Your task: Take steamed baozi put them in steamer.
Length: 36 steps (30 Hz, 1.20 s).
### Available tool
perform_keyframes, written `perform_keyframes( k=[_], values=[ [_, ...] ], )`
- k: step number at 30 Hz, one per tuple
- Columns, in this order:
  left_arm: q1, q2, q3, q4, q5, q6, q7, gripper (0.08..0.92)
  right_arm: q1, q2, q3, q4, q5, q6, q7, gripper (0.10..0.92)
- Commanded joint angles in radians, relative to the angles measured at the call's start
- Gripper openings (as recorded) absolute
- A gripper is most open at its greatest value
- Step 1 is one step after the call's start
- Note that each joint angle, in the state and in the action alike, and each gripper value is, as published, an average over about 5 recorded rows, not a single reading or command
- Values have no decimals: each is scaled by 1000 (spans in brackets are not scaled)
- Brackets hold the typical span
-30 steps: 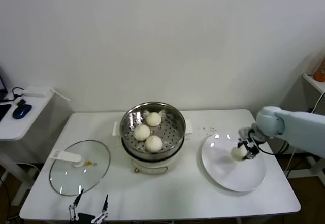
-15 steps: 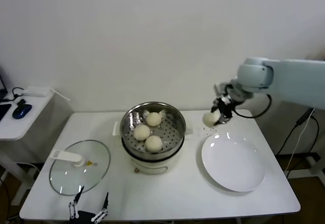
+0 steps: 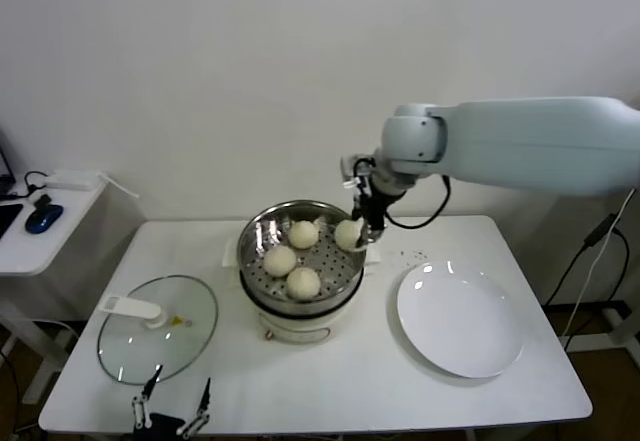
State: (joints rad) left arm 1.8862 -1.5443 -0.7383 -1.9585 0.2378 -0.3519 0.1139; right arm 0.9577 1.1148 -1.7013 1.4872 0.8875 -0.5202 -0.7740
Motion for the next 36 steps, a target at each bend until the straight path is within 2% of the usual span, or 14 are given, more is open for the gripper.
perform_keyframes(
  k=[1,9,20,23,30,33,36],
  values=[
    [1,1,-3,6,-3,1,4,823,-199,161,44,-236,-23,-27,-7,560],
    [0,4,-11,20,-5,-3,4,823,-309,190,110,-334,-102,-18,-11,560],
    [-8,4,-8,28,-9,-1,4,823,-335,171,141,-338,-126,8,-29,564],
    [-9,4,-7,29,-9,-1,4,823,-322,156,160,-339,-122,12,-31,612],
    [-8,1,-8,25,-7,0,3,823,-97,44,19,-263,-23,105,-139,795],
    [-6,-1,-4,19,-5,1,3,823,9,-39,-43,-205,27,150,-179,819],
    [-4,-1,-5,13,-5,2,3,823,35,-163,-13,-137,24,141,-88,822]
  ],
)
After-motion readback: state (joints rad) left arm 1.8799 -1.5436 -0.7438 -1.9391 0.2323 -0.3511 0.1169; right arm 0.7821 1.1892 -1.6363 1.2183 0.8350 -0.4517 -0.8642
